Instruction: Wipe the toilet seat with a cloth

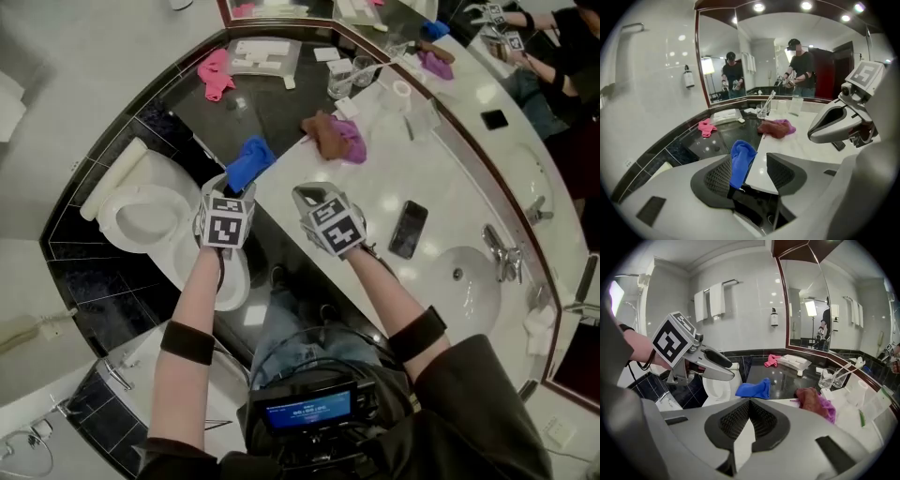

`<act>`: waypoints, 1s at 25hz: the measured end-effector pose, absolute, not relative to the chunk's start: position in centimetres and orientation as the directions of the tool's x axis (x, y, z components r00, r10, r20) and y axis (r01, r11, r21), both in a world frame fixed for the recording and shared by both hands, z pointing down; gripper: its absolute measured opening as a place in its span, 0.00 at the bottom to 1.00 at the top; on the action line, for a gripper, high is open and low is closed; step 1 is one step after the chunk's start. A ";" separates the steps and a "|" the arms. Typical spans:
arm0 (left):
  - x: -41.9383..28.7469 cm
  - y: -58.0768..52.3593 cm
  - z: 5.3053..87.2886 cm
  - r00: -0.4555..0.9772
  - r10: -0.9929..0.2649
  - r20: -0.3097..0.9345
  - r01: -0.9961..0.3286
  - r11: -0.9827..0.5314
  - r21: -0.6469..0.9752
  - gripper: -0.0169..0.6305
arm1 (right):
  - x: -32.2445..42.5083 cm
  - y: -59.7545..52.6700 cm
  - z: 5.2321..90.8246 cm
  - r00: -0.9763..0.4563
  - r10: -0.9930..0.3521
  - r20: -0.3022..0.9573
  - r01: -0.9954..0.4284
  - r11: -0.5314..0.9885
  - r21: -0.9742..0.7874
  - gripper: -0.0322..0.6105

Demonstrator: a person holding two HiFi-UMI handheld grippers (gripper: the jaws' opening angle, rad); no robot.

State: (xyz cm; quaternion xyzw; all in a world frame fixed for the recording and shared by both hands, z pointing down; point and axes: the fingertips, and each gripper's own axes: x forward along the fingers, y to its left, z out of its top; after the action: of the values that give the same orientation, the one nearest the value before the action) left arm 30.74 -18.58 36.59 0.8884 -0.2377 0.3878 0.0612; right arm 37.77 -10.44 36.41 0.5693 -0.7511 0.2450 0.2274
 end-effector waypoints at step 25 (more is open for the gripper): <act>37.2 -26.4 51.8 0.453 -0.174 0.874 -0.284 -0.958 -0.043 0.16 | 40.7 -17.0 46.5 -0.198 -0.695 0.691 -0.977 0.080 -0.199 0.07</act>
State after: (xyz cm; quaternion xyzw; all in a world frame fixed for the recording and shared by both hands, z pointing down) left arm 37.20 -26.44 51.85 0.8507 -0.1344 0.5053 0.0543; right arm 40.68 -16.98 46.48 0.5951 -0.7024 0.3251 0.2163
